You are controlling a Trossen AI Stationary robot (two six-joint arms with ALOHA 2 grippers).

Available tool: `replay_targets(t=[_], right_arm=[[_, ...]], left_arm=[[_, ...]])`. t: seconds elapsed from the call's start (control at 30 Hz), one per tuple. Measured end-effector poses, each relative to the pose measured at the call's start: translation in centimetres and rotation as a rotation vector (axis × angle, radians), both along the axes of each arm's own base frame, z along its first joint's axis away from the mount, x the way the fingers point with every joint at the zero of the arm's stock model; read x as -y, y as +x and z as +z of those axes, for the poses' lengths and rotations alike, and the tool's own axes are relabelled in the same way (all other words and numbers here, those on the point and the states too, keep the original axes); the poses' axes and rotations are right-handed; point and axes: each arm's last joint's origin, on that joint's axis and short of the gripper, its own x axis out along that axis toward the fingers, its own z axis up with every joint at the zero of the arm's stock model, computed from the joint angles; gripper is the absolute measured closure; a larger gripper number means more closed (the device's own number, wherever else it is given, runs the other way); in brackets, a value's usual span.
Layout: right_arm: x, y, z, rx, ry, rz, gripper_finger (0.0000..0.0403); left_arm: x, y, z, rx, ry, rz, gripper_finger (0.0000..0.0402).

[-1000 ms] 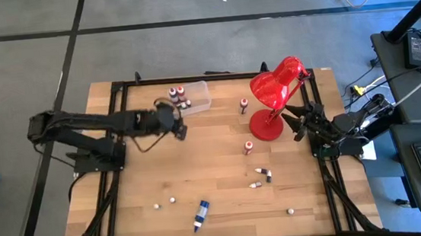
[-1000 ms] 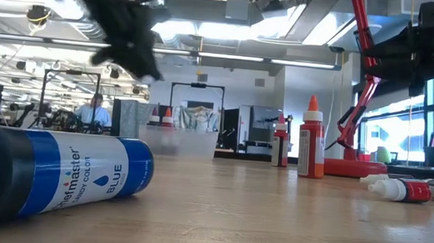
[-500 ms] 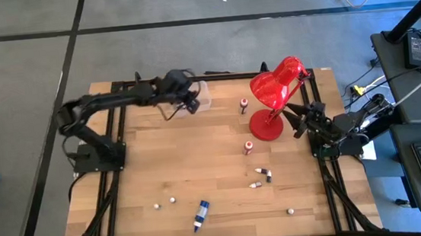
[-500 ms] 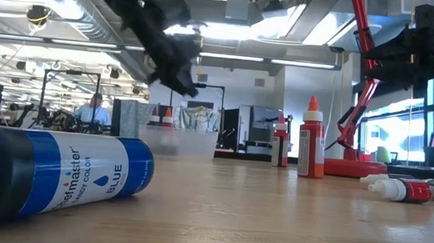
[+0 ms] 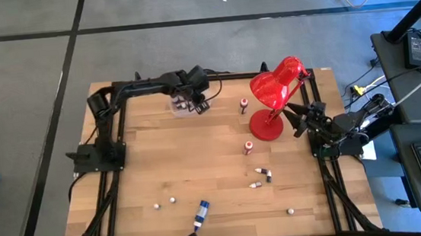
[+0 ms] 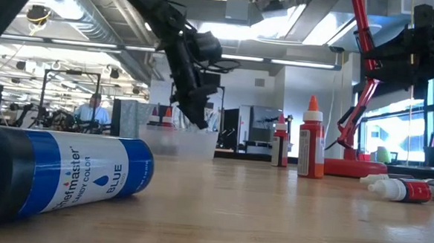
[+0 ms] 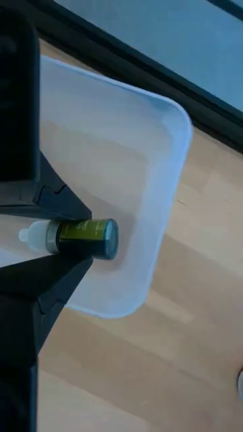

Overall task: Pick & Place food coloring
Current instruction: Put the small green food coloring bottle into the transparent bin

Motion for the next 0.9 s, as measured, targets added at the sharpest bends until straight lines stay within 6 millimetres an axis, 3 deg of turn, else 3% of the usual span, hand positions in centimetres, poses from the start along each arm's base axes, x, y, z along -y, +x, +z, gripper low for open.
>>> replay_targets(t=[0.33,0.9], right_arm=[[0.0,0.0,0.0,0.01,0.015,-0.014,0.0166],[0.0,0.0,0.0,0.01,0.015,-0.014,0.0166]], left_arm=[[-0.1,0.3,-2.1,-0.059,-0.046,-0.023,0.0318],[0.6,1.0,-2.1,-0.042,-0.039,-0.039,0.031]])
